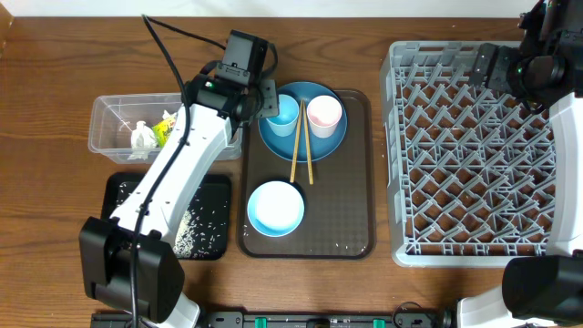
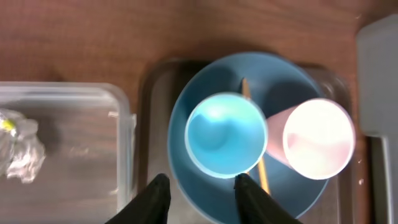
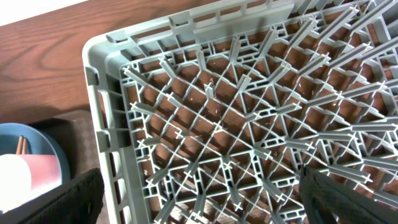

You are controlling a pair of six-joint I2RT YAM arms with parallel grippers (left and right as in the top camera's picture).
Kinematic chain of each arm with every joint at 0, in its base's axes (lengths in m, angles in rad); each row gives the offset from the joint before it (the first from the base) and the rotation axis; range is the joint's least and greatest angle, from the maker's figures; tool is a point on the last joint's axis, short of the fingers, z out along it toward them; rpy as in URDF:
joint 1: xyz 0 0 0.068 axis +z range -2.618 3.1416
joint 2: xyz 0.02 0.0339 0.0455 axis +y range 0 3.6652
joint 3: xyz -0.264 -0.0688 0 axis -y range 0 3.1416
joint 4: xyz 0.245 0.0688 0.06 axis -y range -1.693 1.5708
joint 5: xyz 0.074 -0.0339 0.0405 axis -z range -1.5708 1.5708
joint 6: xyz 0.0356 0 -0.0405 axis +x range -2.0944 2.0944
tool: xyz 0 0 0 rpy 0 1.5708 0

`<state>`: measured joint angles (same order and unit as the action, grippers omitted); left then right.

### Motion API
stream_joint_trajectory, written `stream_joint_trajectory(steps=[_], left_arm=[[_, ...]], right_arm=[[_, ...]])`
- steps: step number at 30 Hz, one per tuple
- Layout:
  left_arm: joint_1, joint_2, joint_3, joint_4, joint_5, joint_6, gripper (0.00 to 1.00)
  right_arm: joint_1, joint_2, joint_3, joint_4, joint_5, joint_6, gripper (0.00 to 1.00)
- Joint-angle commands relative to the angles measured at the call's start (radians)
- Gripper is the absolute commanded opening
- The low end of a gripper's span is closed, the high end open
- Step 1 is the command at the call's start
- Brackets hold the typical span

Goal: Sort waste into correct bins and load items into the dishwasher rack
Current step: 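Reach the left gripper to the blue cup on the plate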

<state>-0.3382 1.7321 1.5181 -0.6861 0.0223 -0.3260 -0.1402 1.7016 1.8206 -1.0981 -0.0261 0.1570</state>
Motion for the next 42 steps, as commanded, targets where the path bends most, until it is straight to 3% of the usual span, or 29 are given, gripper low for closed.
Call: stream_joint_trajectory(steps=[1,11,42], left_arm=[[-0.002,0.025,0.018,0.031,-0.008,-0.009,0.36],[-0.002,0.15,0.018,0.053,-0.008,-0.013,0.36],[-0.002,0.221,-0.024,0.09,-0.008,-0.024,0.36]], right_arm=[[-0.003,-0.002,0.017,0.013,-0.006,0.008,0.99],[-0.003,-0.002,0.017,0.039,-0.008,0.007,0.99],[-0.003,-0.002,0.017,0.039,-0.008,0.007,0.99]])
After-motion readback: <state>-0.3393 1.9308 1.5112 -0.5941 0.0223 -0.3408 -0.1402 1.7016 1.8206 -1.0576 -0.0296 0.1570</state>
